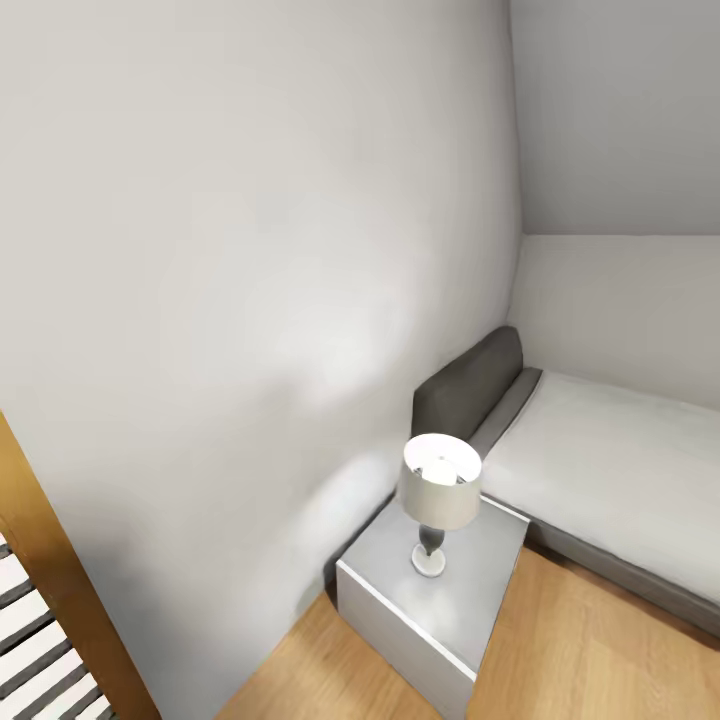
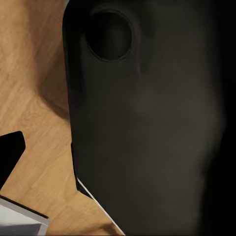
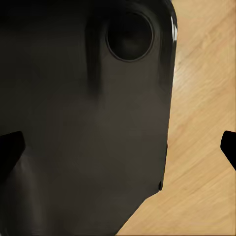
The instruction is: Attach the digital camera to the camera tripod in the bedroom.
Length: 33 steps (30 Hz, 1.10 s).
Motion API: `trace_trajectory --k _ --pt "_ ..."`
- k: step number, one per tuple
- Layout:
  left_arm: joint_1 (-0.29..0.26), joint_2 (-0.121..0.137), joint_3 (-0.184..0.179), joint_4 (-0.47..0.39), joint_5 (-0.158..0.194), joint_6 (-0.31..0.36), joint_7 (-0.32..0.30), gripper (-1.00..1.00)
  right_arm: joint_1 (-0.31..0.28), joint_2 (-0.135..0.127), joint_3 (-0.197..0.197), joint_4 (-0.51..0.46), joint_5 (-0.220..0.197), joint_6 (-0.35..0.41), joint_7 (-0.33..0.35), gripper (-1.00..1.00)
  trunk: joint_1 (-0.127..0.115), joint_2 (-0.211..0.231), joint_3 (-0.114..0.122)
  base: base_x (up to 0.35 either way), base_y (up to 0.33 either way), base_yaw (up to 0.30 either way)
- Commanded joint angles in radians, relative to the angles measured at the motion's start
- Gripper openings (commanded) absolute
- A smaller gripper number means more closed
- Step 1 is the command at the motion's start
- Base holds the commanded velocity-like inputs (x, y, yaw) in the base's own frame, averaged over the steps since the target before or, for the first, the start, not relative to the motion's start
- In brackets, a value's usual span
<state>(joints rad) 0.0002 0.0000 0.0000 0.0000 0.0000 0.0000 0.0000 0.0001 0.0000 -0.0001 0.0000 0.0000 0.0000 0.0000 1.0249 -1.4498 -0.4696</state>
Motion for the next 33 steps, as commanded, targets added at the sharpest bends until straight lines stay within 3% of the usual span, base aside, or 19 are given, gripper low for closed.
trace_trajectory --k 1,33 --pt "0.006 -0.006 0.000 -0.002 0.002 0.006 -0.002 1.00 0.003 -0.002 0.006 0.004 0.006 0.006 0.006 1.00 0.000 0.000 0.000 0.000 0.000 0.000" --pt "0.015 -0.001 -0.001 -0.007 0.004 0.007 -0.002 1.00 -0.003 0.004 0.006 -0.001 0.008 0.014 0.012 1.00 0.000 0.000 0.000 0.000 0.000 -0.003"
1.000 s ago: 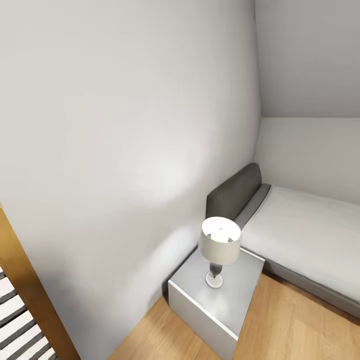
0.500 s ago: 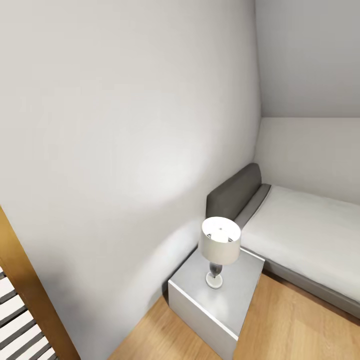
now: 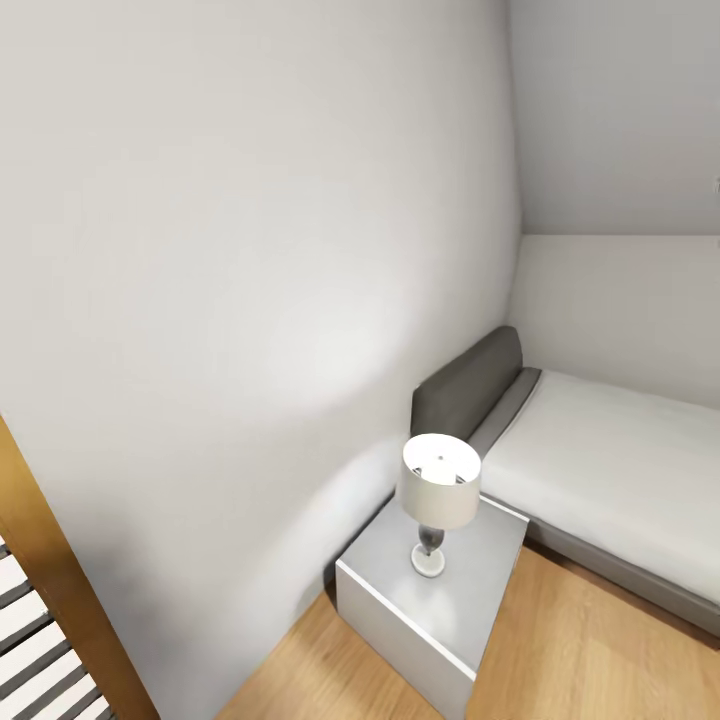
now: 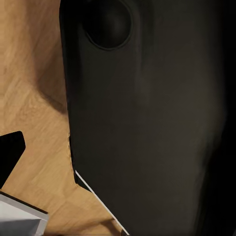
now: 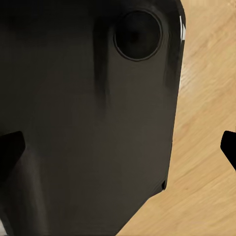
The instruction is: Attach the digital camera to the camera tripod in the bedroom.
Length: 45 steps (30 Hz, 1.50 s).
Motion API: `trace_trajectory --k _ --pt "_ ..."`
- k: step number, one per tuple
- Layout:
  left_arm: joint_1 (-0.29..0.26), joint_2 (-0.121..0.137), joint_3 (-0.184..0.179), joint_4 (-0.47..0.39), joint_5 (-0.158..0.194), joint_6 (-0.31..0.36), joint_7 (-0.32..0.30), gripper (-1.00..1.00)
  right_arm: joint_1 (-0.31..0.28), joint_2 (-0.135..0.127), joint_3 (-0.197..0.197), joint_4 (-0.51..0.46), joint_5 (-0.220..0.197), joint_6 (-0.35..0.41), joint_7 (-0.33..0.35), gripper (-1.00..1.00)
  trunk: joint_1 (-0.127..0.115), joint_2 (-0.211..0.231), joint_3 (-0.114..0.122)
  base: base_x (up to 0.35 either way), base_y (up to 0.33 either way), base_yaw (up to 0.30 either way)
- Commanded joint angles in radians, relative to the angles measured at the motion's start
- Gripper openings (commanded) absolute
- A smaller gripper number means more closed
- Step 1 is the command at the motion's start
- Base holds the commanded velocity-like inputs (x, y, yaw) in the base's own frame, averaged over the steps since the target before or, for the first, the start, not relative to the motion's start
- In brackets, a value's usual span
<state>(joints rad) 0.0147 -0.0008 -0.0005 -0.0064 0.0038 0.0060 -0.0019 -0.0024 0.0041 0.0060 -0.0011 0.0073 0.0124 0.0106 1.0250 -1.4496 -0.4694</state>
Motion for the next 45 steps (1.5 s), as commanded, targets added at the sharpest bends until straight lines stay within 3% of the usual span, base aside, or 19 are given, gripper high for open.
trace_trajectory --k 1,6,17,20,26,27,28,30,31,33,34,35,38,45 --pt "0.002 0.006 0.000 -0.006 0.001 0.001 0.000 1.00 -0.006 0.006 -0.002 -0.006 0.000 0.002 0.002 1.00 0.000 0.000 -0.001 0.000 0.000 -0.127" --pt "0.009 0.020 -0.001 -0.044 0.005 -0.003 -0.001 1.00 -0.055 0.036 -0.011 -0.058 -0.004 0.001 0.004 1.00 0.000 0.000 -0.001 0.000 0.000 -0.207" --pt "0.003 0.021 -0.001 -0.123 0.005 0.001 -0.006 1.00 -0.063 0.018 -0.012 -0.081 -0.004 -0.001 0.004 1.00 0.000 0.000 -0.001 0.000 0.000 -0.263" --pt "0.001 0.020 0.001 -0.198 0.008 0.017 -0.009 1.00 -0.069 0.004 -0.013 -0.126 -0.005 0.006 0.004 1.00 0.000 0.000 -0.001 0.000 0.000 -0.264" --pt "0.001 0.010 0.001 -0.434 0.011 0.165 -0.010 1.00 -0.097 -0.025 -0.014 -0.209 -0.010 0.027 0.002 1.00 0.000 0.000 -0.001 0.000 0.000 -0.264" --pt "0.004 0.006 -0.001 -0.530 0.012 0.225 -0.011 1.00 -0.119 -0.036 -0.014 -0.224 -0.011 0.049 0.003 1.00 0.000 0.000 -0.001 0.000 0.000 -0.264" --pt "0.010 -0.003 -0.004 -0.679 0.013 0.320 -0.012 1.00 -0.156 -0.058 -0.015 -0.239 -0.013 0.092 0.003 1.00 0.000 0.000 -0.001 0.000 0.000 -0.264" --pt "0.013 -0.013 -0.006 -0.770 0.013 0.381 -0.012 1.00 -0.179 -0.075 -0.016 -0.252 -0.014 0.115 0.003 1.00 0.000 0.000 -0.001 0.000 0.000 -0.264" --pt "0.016 -0.055 -0.013 -0.940 0.010 0.502 -0.012 1.00 -0.214 -0.115 -0.020 -0.321 -0.016 0.147 0.003 1.00 0.000 0.000 -0.001 0.000 0.000 -0.264" --pt "0.016 -0.069 -0.023 -0.989 0.008 0.539 -0.012 1.00 -0.219 -0.132 -0.022 -0.364 -0.016 0.161 0.003 1.00 0.000 0.000 -0.001 0.000 0.000 -0.265" --pt "0.017 -0.075 -0.029 -1.011 0.009 0.557 -0.012 1.00 -0.221 -0.140 -0.022 -0.386 -0.016 0.171 0.003 1.00 0.000 0.000 -0.001 0.000 0.000 -0.265" --pt "0.017 -0.099 -0.064 -1.107 0.012 0.626 -0.011 1.00 -0.227 -0.180 -0.025 -0.477 -0.019 0.239 0.004 1.00 0.000 0.000 -0.001 0.000 0.000 -0.265" --pt "0.017 -0.118 -0.098 -1.150 0.012 0.656 -0.007 1.00 -0.229 -0.199 -0.026 -0.502 -0.032 0.268 0.004 1.00 0.000 0.000 -0.001 0.000 0.000 -0.266" --pt "0.013 -0.145 -0.257 -1.229 0.014 0.726 0.013 1.00 -0.230 -0.222 -0.027 -0.523 -0.076 0.293 0.007 1.00 0.000 0.000 -0.001 0.000 0.000 -0.266"
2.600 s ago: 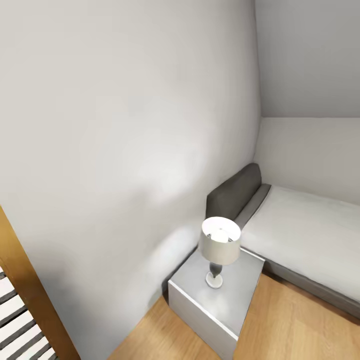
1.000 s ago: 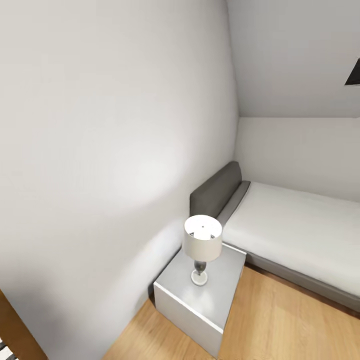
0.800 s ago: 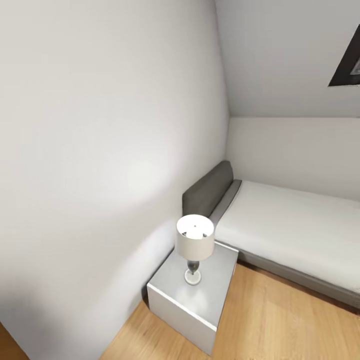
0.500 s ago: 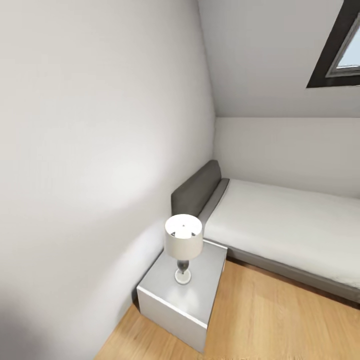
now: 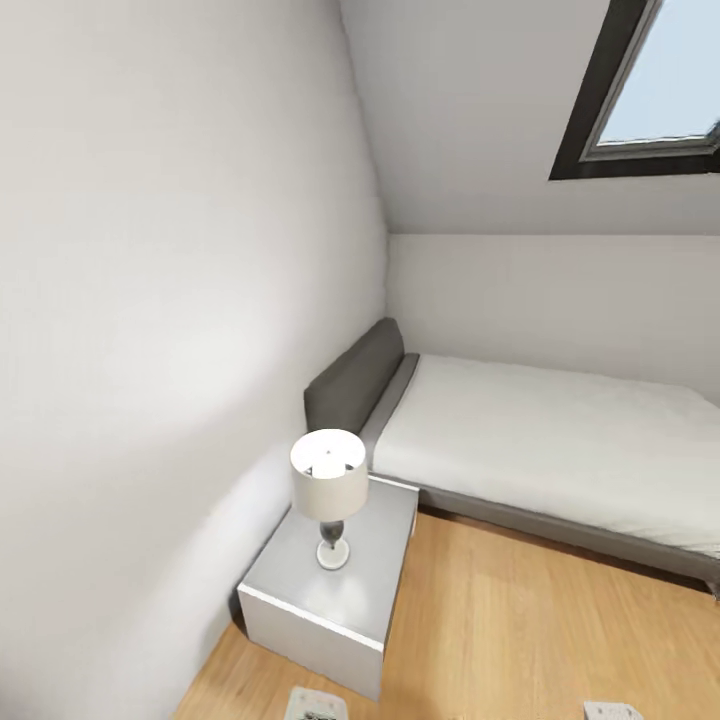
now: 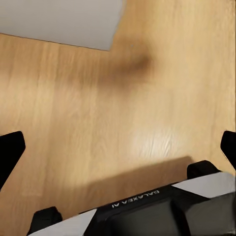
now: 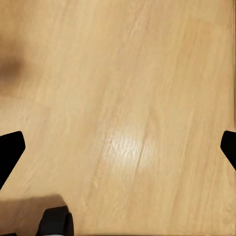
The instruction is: Attach the digital camera to the camera tripod in the bedroom.
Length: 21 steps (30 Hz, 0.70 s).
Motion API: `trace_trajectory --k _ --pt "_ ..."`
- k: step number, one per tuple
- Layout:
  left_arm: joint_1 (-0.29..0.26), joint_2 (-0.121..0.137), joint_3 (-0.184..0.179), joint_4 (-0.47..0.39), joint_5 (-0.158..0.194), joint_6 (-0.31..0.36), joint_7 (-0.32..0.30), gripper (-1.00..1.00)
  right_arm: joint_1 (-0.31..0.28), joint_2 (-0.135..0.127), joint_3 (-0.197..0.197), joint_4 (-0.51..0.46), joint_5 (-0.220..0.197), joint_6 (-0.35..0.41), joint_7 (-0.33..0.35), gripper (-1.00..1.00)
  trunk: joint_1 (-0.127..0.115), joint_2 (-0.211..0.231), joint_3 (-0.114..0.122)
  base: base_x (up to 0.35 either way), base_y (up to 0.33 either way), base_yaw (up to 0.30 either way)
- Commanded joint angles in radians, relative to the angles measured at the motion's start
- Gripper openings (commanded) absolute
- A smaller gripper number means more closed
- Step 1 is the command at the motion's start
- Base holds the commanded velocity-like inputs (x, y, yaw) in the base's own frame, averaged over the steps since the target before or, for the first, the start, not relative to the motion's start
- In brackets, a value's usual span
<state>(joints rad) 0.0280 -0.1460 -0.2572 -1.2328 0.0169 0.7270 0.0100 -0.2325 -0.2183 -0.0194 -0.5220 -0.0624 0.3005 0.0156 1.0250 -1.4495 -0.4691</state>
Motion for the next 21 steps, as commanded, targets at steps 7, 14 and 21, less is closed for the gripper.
trace_trajectory --k 7,14,21 --pt "-0.034 -0.021 -0.171 -0.068 0.005 0.031 0.029 1.00 0.001 -0.049 -0.003 -0.008 -0.028 0.002 0.055 1.00 0.000 -0.001 -0.001 0.000 0.000 -0.265" --pt "-0.047 -0.016 -0.169 -0.058 0.246 -0.029 0.059 1.00 0.001 -0.083 -0.003 -0.026 -0.032 -0.012 0.132 1.00 0.000 -0.001 -0.001 0.000 0.000 -0.265" --pt "-0.044 0.009 -0.165 -0.028 0.414 -0.176 0.075 1.00 0.001 -0.088 -0.004 -0.033 -0.033 -0.016 0.144 1.00 0.000 -0.001 -0.001 0.000 0.000 -0.265"
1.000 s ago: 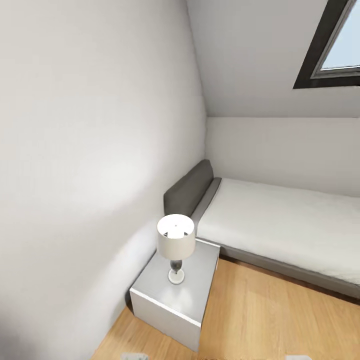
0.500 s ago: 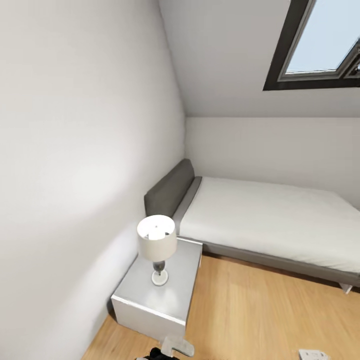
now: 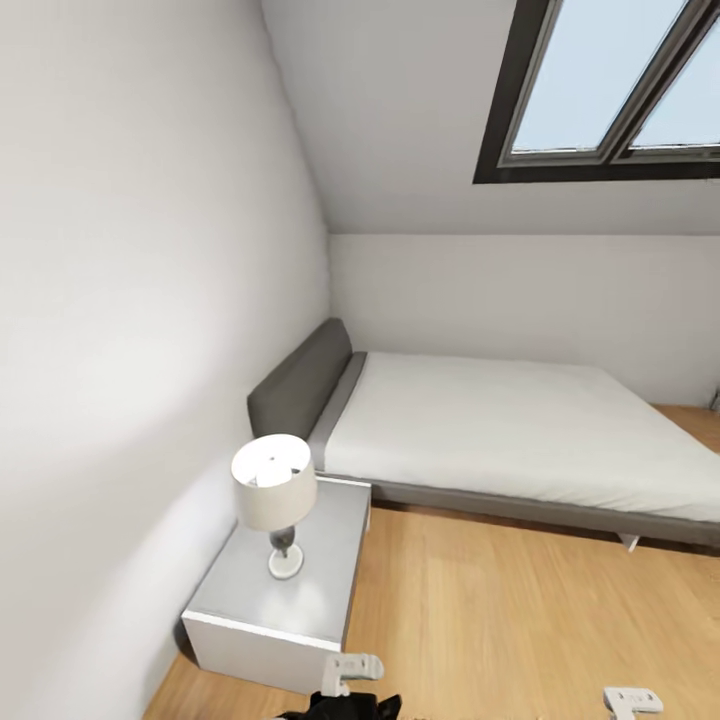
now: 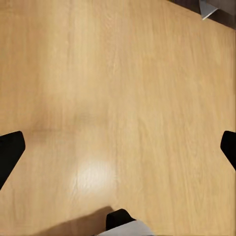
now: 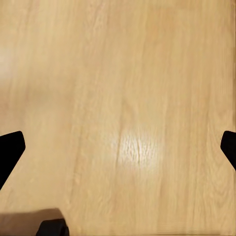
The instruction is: Attach the digital camera to the camera tripod in the bedroom.
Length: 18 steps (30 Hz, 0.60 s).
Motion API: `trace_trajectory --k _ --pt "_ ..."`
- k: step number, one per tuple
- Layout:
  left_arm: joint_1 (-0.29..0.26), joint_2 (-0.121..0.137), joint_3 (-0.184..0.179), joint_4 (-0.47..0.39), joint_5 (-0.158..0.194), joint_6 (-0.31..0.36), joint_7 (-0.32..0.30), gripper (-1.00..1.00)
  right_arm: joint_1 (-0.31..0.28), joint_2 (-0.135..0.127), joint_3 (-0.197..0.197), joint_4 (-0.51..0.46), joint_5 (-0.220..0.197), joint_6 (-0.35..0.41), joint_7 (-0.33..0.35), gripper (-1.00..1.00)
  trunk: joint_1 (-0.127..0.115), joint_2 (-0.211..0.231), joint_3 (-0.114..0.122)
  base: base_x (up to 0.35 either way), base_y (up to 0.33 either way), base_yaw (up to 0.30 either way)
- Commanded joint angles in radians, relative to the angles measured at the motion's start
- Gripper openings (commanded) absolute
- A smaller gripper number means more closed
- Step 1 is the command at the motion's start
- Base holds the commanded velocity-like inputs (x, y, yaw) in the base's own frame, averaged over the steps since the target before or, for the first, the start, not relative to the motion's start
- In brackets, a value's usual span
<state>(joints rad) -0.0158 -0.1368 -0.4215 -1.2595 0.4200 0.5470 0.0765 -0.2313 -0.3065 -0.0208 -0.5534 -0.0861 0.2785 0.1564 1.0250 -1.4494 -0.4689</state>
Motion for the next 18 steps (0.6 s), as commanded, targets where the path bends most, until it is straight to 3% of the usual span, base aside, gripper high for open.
trace_trajectory --k 1,6,18 --pt "0.001 0.004 -0.001 0.002 0.019 -0.007 0.010 1.00 0.000 0.000 -0.002 -0.002 -0.009 0.006 0.004 1.00 0.000 -0.001 -0.001 0.000 0.000 -0.265" --pt "0.004 0.015 -0.030 0.012 0.045 -0.039 0.073 1.00 0.001 -0.006 -0.002 -0.009 -0.009 0.006 0.007 1.00 0.000 -0.001 -0.001 0.000 0.000 -0.265" --pt "0.005 0.020 -0.064 0.017 0.056 -0.045 0.118 1.00 0.001 -0.007 -0.002 -0.012 -0.008 0.004 0.007 1.00 0.000 -0.001 -0.001 0.000 0.000 -0.265"
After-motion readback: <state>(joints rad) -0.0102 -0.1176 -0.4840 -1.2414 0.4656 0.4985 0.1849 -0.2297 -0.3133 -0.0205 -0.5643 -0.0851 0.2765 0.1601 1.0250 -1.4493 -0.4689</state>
